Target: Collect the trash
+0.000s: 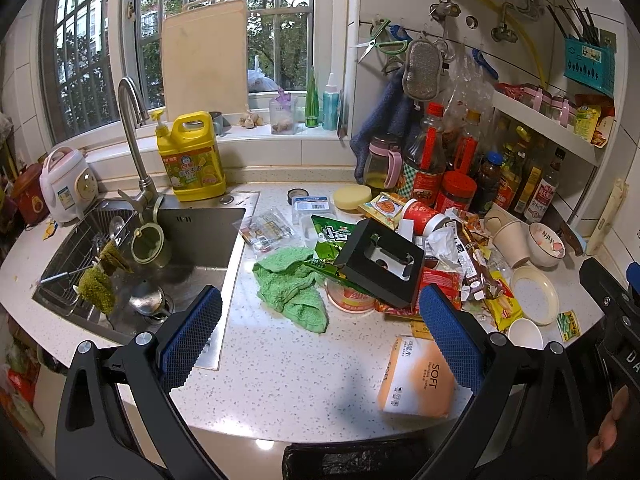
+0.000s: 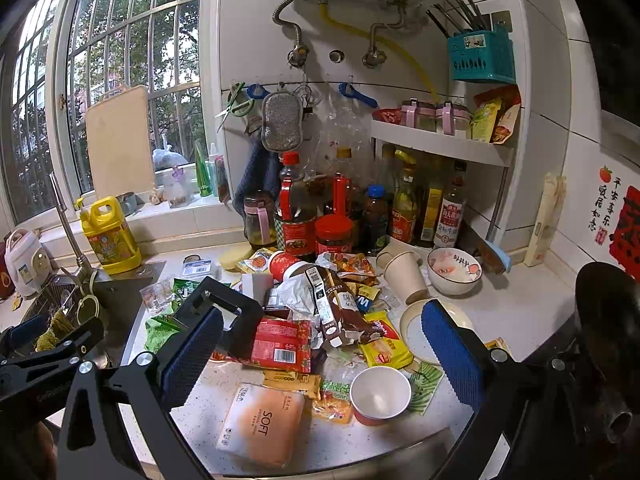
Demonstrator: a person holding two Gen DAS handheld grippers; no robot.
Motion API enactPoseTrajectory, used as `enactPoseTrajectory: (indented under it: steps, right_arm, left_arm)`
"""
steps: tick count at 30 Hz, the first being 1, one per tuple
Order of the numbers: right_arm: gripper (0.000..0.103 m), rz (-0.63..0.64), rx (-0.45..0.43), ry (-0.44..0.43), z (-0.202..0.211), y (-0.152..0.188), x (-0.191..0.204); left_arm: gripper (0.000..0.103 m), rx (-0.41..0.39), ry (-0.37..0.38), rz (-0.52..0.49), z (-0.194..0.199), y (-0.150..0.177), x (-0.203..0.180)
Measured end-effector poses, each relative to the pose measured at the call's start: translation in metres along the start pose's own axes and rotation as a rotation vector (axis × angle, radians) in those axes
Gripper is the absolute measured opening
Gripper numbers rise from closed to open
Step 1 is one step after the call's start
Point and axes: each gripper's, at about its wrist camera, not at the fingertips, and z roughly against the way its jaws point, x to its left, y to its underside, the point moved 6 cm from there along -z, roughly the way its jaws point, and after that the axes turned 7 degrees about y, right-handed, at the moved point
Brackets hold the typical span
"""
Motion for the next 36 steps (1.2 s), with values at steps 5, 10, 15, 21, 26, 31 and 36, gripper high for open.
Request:
enactPoseTrajectory:
  steps: [5,10,15,21,26,31,36]
  right_arm:
    - [0.098,-0.002,0.001,-0.001,0.000,0.000,0.000]
    - [0.098,-0.002,0.001,-0.003,0.000,0.001,0.000]
    - [0.098,-0.002,0.002,-0.002,0.000,0.002,0.000]
    - [0.098,-0.003,0.002,-0.002,-0.001,0.003,-0.001]
    - [0.098,-0.004,0.004,-0.001,-0.002,0.006,0.000]
    - [0.098,-0.009,0.024,0.003,-0.010,0.012,-0.003]
    - [0.098,-0.047,0.062,0.002,-0.022,0.024,-0.014]
  left_arm:
    - [0.096,0.001,0.001,0.001,0.000,0.000,0.000]
    - [0.097,0.003,0.000,0.004,0.000,0.001,0.001]
    - [0.097,0.002,-0.001,0.005,0.000,0.002,0.003]
    - [0.097,0.003,-0.004,0.006,0.001,0.003,0.005]
    - [0.096,0.009,0.003,0.000,-0.001,0.003,0.005]
    - [0.097,0.070,0.046,0.016,-0.015,0.012,0.005]
    - [0.097,0.214,0.104,0.073,-0.044,0.037,0.009]
